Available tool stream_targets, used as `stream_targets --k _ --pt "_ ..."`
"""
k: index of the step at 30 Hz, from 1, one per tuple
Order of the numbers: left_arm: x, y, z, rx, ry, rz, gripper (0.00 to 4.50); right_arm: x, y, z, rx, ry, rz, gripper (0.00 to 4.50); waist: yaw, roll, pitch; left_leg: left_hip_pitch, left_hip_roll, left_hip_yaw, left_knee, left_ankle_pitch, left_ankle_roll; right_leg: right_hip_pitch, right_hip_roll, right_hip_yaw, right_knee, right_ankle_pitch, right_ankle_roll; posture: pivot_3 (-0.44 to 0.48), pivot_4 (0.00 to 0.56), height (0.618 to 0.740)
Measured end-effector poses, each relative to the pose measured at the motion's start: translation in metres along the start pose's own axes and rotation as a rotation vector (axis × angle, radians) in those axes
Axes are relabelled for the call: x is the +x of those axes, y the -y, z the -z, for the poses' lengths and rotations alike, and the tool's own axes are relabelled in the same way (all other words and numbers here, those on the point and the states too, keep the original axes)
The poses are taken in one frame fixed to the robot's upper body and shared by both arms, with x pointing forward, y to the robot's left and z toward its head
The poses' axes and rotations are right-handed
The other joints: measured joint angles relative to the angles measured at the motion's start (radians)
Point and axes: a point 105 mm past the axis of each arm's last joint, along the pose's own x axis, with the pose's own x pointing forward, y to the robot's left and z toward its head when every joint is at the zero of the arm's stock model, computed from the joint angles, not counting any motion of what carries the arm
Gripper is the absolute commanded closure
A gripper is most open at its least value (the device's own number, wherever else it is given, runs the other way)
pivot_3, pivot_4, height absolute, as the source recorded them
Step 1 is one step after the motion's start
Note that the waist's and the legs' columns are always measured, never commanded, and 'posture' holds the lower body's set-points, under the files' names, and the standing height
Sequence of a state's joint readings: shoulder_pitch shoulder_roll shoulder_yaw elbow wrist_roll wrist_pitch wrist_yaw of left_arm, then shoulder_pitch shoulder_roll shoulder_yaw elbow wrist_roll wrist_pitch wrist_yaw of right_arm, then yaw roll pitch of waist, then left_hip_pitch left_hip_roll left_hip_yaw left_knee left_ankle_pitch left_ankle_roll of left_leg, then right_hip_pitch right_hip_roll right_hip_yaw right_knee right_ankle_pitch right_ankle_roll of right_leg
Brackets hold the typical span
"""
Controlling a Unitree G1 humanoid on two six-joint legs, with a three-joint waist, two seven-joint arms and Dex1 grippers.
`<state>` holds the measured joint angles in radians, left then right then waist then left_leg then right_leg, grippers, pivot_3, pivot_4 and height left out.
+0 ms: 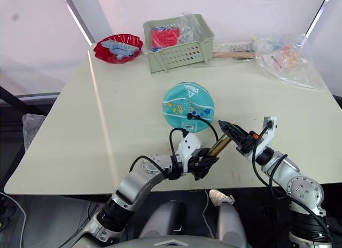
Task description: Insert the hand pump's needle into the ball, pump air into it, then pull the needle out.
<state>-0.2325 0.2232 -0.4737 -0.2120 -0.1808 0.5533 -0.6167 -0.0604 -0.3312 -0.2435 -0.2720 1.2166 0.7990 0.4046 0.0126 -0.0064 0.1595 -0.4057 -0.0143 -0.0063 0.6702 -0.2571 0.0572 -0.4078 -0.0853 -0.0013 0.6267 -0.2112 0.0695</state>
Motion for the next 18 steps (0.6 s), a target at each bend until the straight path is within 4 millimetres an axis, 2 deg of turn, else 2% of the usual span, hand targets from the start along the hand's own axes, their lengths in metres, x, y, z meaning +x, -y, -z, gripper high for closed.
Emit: stream_targets --k 12,15,18 --pt "0.0004 0.0004 -0.0002 -0.006 0.004 0.0 3.52 0.0007 -0.001 -0.0024 -0.005 0.022 -0.005 0.0 0.0 0.0 0.0 0.0 0.0 0.0 0.0 0.0 0.0 0.0 0.0 0.0 0.0 0.0 0.0 0.0 0.15 0.737" --pt "0.0002 0.0003 -0.0001 -0.006 0.004 0.001 3.52 0.0009 -0.0003 -0.0027 -0.009 0.028 -0.001 0.77 0.0 0.0 0.0 0.0 0.0 0.0 0.0 0.0 0.0 0.0 0.0 0.0 0.0 0.0 0.0 0.0 0.15 0.737" --pt "0.0003 0.0013 -0.0018 -0.001 0.014 0.01 3.52 0.0002 0.0026 -0.0037 -0.024 0.033 0.017 2.33 0.0 0.0 0.0 0.0 0.0 0.0 0.0 0.0 0.0 0.0 0.0 0.0 0.0 0.0 0.0 0.0 0.15 0.737"
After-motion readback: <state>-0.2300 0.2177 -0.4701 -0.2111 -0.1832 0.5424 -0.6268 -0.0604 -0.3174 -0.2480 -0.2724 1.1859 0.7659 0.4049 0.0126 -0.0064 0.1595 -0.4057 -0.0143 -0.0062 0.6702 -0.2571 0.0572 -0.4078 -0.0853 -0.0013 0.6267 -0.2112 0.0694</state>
